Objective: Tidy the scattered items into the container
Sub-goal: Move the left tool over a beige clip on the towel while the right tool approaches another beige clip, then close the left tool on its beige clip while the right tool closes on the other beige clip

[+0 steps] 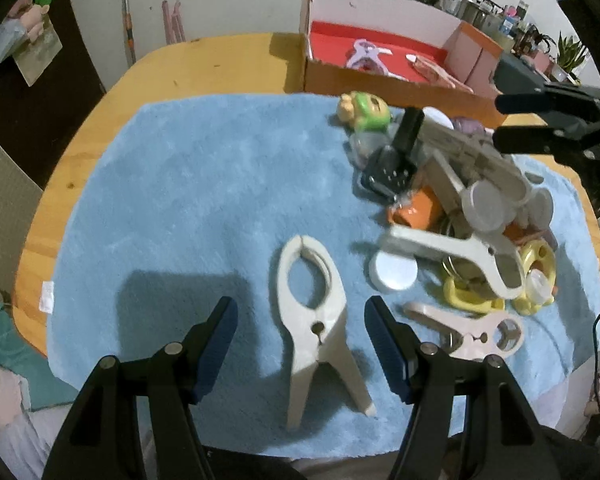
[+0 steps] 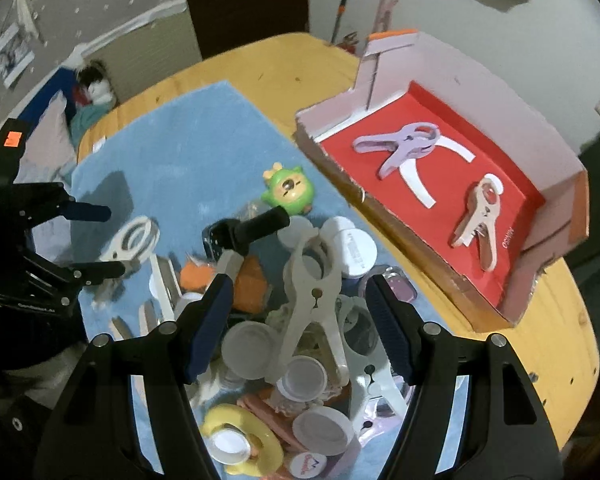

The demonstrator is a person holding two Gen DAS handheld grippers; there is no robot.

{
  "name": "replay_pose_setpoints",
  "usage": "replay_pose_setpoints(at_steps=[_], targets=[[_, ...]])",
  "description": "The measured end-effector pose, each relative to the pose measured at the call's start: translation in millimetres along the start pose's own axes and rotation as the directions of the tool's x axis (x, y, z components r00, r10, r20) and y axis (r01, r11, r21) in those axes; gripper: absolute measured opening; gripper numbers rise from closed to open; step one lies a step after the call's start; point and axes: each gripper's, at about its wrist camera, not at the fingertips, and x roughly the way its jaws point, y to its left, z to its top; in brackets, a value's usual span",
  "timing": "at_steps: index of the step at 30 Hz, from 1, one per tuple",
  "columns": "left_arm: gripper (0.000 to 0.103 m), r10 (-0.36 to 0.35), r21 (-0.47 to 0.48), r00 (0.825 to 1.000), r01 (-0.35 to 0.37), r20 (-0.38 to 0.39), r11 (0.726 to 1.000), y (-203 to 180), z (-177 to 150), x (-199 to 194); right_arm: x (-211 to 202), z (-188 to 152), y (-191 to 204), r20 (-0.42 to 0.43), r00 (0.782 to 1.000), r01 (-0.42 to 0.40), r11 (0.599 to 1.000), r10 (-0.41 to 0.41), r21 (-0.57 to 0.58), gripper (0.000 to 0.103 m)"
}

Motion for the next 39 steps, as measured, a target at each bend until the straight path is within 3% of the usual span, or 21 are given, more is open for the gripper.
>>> replay_pose_setpoints(at_steps=[8,13,39], targets=[[0.068,-0.019,-0.029,0.999,0.018,-0.041,0.999,-1,-9,14,21,-2,-18,-0.08,0.994,-0.067,0.997,0.069,0.038,0.067],[0.068,-0.019,-0.04,0.998,0.017,-0.052,0.999,2,-9,20,32,-4,-19,-0.103,0.992,-0.07,0.997,0.073,0.031,0.067],[0.06,-0.024,-0.011,0.999,0.024,-0.046,1.0,-4,2,28,33,-3,-31,-0.13,0.977,-0.157,0.984,0.167,0.084,0.067]])
